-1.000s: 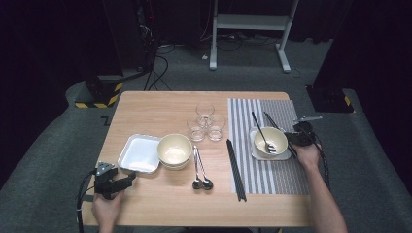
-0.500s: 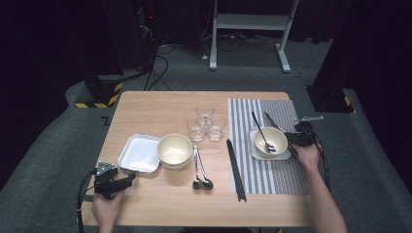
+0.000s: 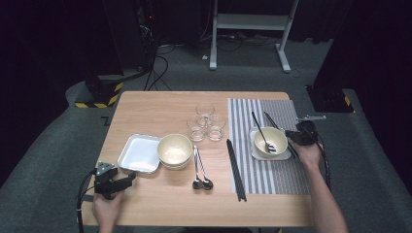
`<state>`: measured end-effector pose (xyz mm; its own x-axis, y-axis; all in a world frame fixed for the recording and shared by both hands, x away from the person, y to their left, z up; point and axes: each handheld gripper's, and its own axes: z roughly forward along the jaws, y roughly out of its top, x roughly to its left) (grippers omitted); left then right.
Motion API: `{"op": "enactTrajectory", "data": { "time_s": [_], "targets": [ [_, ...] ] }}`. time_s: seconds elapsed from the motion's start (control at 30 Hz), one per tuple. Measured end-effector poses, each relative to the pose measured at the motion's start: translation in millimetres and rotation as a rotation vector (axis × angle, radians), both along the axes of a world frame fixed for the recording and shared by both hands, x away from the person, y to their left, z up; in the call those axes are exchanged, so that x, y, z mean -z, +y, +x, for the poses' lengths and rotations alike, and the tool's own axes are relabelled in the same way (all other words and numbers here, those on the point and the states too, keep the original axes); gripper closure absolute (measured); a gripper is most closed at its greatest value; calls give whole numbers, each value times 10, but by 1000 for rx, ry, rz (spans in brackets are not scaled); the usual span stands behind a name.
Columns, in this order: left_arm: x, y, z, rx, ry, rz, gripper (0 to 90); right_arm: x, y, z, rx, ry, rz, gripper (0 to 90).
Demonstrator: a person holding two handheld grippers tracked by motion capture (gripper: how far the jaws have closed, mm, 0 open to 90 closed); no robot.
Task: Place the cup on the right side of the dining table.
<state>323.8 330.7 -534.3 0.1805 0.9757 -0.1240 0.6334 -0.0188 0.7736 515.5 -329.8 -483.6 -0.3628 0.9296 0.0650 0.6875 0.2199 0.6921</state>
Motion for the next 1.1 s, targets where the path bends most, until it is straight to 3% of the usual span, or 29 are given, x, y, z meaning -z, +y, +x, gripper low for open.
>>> {"op": "enactTrajectory", "data": {
  "time_s": [0.27,1.1],
  "targets": [
    [0,0,0,0,0,0,203,38,-11,16,7,28,-3,897],
    [0,-1,0,0,0,0,202,56,21,30,-15,33,23,897]
  ]
}}
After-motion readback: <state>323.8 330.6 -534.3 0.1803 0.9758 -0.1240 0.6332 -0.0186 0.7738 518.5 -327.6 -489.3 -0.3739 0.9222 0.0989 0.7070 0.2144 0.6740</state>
